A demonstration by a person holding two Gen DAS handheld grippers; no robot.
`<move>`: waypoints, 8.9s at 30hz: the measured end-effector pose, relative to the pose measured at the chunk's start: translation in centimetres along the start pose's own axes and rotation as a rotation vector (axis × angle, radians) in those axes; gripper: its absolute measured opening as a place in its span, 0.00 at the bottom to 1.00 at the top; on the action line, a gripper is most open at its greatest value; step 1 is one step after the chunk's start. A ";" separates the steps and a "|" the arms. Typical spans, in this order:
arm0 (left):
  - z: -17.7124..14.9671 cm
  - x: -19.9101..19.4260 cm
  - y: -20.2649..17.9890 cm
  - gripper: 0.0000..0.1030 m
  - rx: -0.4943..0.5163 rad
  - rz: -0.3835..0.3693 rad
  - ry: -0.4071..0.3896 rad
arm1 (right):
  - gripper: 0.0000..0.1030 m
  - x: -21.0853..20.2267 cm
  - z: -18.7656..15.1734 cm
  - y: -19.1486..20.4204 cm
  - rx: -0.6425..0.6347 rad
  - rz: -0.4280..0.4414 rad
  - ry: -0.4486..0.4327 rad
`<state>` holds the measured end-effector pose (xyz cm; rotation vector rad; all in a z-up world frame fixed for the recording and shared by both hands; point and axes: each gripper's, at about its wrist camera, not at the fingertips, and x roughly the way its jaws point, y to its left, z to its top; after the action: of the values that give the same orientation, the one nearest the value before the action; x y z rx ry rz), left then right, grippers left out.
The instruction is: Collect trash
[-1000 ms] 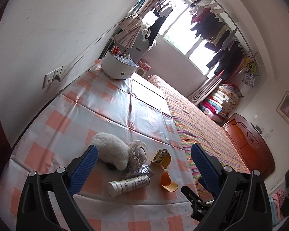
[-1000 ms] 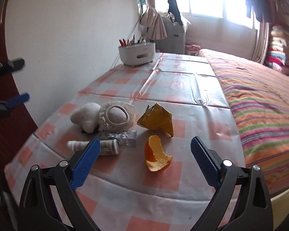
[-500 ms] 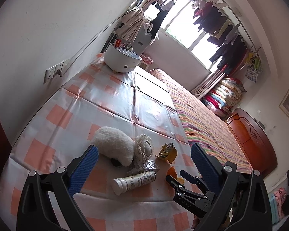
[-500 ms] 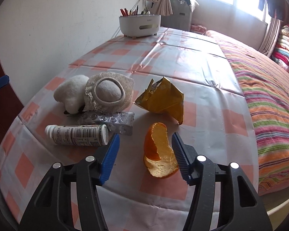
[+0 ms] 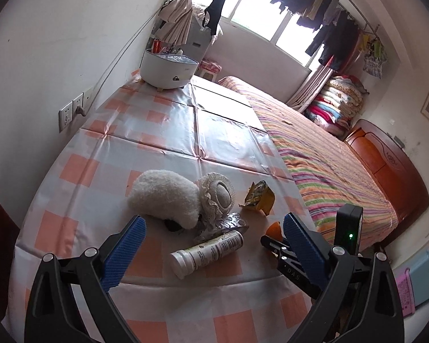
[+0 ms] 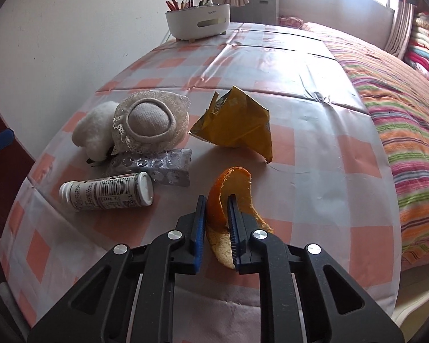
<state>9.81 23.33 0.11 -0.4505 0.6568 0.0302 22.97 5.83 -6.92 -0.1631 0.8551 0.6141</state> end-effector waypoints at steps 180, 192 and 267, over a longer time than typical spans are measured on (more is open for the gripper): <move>-11.7 6.9 -29.2 0.71 0.405 -0.340 0.246 | 0.87 -25.1 -16.1 -20.2 0.762 -0.160 -0.655; -7.3 1.3 -17.0 0.77 0.115 -0.163 -0.075 | 0.92 -20.7 -11.2 -15.0 0.713 -0.041 -0.631; -6.7 -3.7 7.1 0.77 -0.318 0.109 -0.182 | 0.92 1.0 5.3 -6.0 0.287 0.089 -0.213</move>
<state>1.74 27.42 -5.17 -0.7086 0.4972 0.2790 30.38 3.38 -4.85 0.1984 0.7372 0.5737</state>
